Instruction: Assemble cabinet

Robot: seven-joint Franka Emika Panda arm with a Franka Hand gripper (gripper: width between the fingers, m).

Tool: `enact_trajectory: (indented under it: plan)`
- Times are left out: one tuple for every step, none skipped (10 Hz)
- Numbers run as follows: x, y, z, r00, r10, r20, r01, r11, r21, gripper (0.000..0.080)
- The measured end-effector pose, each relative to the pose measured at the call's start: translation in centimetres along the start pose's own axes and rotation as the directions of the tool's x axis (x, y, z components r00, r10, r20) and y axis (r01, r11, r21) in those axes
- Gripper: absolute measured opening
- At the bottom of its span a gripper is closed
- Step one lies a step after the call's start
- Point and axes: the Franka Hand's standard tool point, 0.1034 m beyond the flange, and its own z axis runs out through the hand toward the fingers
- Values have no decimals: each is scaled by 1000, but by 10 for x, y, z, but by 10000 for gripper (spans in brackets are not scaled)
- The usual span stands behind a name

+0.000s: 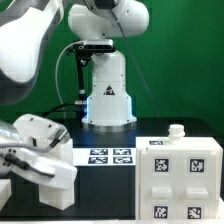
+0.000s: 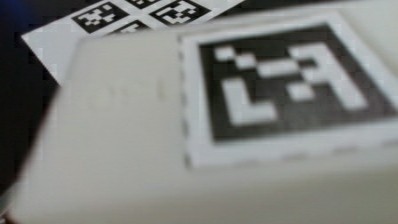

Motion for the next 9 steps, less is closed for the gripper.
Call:
enact_trajectory:
  plan:
    - [1, 1, 0, 1000, 2, -3, -2, 1000, -2, 710]
    - [2, 1, 0, 1000, 2, -4, -2, 1000, -3, 574]
    - [2, 1, 0, 1000, 3, -5, -3, 1000, -3, 574]
    - [2, 1, 0, 1000, 3, -5, -3, 1000, -3, 550]
    - [2, 1, 0, 1000, 3, -6, -3, 1000, -3, 550]
    - [2, -1, -3, 1000, -5, -28, 5, 1000, -7, 550]
    - [-12, -6, -9, 999, -17, -50, 16, 1000, -26, 550]
    - [-34, -15, -14, 997, -34, -70, 32, 999, -27, 550]
    - [-56, -26, -24, 984, -64, -167, 61, 998, -22, 550]
